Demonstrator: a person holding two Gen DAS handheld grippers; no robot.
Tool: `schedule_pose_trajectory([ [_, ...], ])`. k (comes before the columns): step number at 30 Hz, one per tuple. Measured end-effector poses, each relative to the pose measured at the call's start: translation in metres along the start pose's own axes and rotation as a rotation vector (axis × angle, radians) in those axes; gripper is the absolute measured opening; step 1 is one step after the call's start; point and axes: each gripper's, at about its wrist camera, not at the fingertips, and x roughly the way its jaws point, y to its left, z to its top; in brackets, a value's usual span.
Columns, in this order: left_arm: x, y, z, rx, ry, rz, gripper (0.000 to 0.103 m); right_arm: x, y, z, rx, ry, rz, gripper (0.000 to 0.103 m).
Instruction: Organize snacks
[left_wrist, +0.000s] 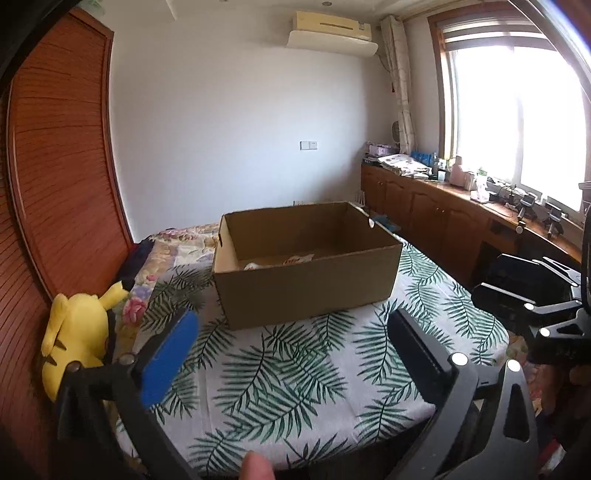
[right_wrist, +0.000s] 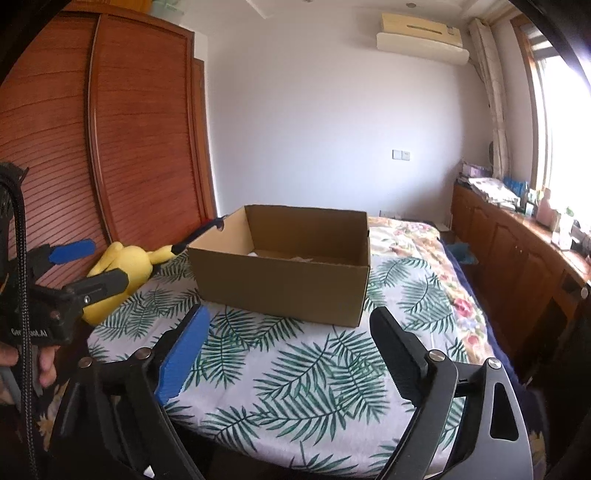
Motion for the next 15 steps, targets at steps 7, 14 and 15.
schedule_pose_trajectory([
  [7,-0.012,-0.01,-0.021,0.0,-0.004,0.035,0.103,-0.008,0.0,-0.017,0.017,0.004,-0.038,0.09],
  [14,-0.014,-0.016,-0.048,-0.02,0.013,0.06,0.103,-0.019,0.004,-0.032,0.016,-0.006,-0.067,0.09],
  [15,-0.013,-0.016,-0.053,-0.024,0.022,0.06,0.103,-0.021,0.006,-0.034,0.014,-0.01,-0.074,0.09],
])
